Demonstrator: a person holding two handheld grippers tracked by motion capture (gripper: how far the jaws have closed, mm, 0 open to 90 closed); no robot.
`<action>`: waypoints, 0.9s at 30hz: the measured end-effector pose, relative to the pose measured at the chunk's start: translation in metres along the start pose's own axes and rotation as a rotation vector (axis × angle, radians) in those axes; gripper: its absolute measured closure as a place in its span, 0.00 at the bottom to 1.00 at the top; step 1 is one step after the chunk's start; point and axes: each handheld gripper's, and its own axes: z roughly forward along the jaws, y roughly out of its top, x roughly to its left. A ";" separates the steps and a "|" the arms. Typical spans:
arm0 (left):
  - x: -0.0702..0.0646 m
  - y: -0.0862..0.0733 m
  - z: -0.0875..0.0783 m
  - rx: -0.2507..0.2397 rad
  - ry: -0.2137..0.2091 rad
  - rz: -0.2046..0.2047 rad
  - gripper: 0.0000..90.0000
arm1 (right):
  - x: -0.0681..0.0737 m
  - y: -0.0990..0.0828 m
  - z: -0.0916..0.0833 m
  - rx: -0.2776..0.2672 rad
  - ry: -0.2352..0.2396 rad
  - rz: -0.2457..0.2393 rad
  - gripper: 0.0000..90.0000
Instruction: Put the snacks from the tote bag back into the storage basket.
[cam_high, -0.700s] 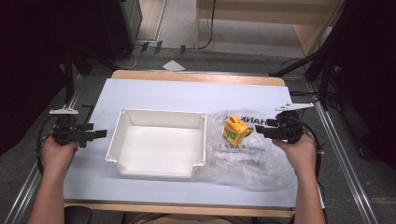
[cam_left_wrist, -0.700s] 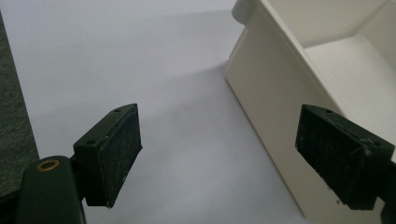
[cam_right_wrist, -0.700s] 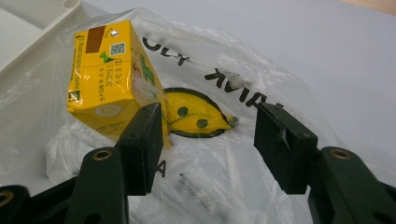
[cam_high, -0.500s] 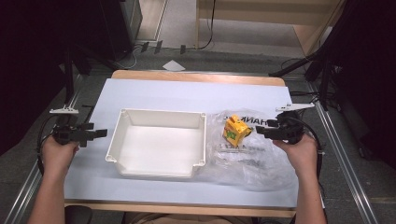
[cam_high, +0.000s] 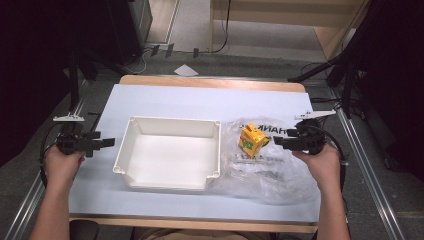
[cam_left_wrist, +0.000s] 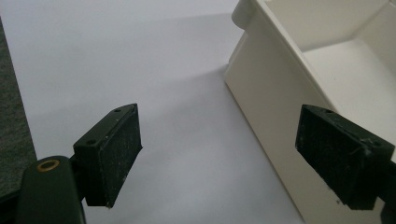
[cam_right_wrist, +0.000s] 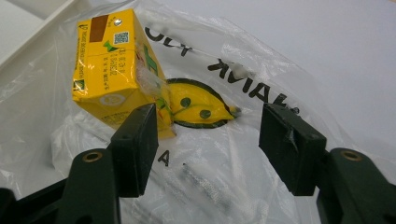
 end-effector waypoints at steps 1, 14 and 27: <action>0.000 0.000 0.000 0.002 0.001 0.000 0.17 | 0.000 0.000 -0.001 0.002 0.000 0.002 0.42; 0.000 0.000 0.000 0.000 -0.001 -0.008 0.17 | 0.004 0.005 -0.010 0.025 -0.007 -0.005 0.38; 0.000 0.000 0.000 0.003 0.000 -0.007 0.17 | 0.023 0.017 -0.022 0.050 -0.004 -0.066 0.38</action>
